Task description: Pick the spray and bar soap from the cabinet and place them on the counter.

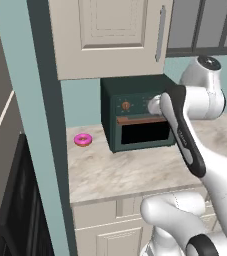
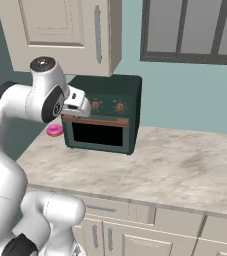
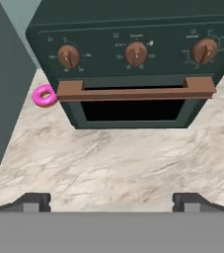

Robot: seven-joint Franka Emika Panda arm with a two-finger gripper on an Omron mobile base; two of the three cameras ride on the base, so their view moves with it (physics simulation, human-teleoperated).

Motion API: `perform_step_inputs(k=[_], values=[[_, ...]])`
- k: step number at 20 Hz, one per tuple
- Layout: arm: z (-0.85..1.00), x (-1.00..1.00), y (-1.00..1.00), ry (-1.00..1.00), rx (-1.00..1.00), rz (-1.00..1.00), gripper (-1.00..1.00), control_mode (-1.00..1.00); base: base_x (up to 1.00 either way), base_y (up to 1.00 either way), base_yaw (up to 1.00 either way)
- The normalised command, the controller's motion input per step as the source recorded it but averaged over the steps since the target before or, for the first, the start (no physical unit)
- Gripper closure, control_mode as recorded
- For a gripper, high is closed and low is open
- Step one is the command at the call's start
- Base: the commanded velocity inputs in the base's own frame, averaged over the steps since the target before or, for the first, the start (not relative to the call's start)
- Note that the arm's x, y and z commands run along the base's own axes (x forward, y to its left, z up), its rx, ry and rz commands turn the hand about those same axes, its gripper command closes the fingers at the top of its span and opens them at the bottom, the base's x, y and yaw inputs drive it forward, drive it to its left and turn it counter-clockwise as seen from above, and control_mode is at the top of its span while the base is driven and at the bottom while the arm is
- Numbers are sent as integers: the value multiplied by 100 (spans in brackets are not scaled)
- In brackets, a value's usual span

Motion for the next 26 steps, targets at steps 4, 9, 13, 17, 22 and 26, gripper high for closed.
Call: perform_step_inputs(k=[4,9,13,17,22,26], values=[[35,-26,-7,-24,0,-3,-100,-100,0,0,0],[38,-26,-11,-26,0,-2,-100,-100,0,0,0],[40,-27,-18,-26,0,-2,-100,-100,0,0,0],[38,-21,-17,-26,0,-1,-100,-100,0,0,0],[39,-20,-20,-28,0,-1,-100,-100,0,0,0],[38,-16,-18,-27,0,0,-100,-100,0,0,0]])
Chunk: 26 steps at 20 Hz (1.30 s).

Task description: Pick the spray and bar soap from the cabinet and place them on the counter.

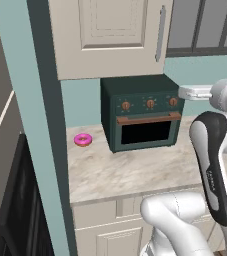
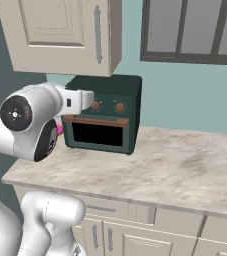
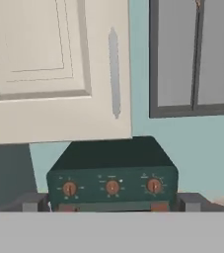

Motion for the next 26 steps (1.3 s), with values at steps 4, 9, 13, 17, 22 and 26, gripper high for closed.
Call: perform_step_inputs(k=[4,9,13,17,22,26], values=[[29,-7,-3,-22,0,0,-100,-100,0,0,0],[24,-3,0,-22,0,0,-100,-100,0,0,0],[21,0,0,-18,0,0,-100,-100,0,0,0],[24,0,0,-7,0,0,-100,-100,0,0,0],[20,1,0,-1,0,0,-100,-100,0,0,0],[15,6,6,0,0,0,-100,-100,0,0,0]])
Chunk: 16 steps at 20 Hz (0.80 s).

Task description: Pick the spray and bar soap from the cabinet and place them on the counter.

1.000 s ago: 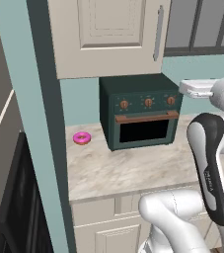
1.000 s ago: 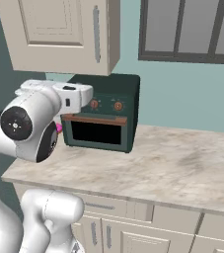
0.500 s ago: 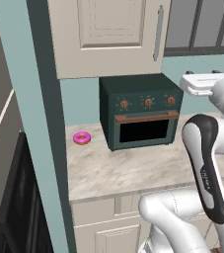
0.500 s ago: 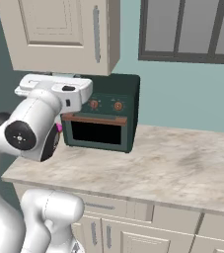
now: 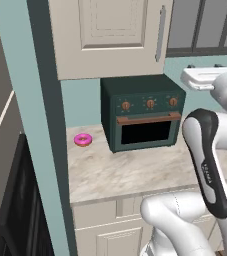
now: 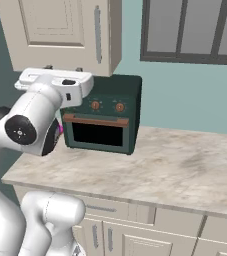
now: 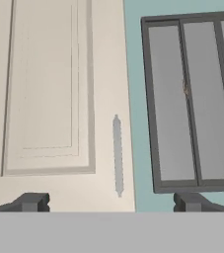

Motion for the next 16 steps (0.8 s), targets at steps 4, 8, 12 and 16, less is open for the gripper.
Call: perform_step_inputs(k=[4,8,12,16], values=[[5,5,21,0,0,0,-100,-100,0,0,0],[0,4,21,0,0,0,-100,-100,0,0,0],[0,20,10,0,0,0,-100,-100,0,0,0],[0,29,2,0,0,0,-100,-100,0,0,0]])
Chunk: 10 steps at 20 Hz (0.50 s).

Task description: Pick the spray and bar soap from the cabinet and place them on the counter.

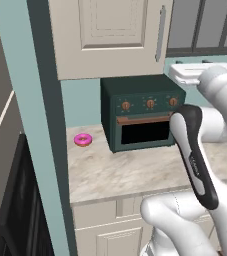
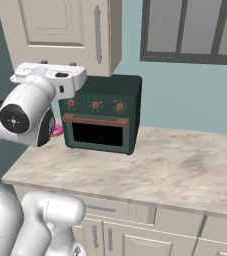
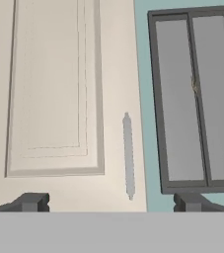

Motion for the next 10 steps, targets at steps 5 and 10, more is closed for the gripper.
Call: perform_step_inputs(k=[5,10], values=[[0,25,0,0,0,0,-100,-100,0,0,0],[0,29,0,0,0,0,-100,-100,0,0,0]])
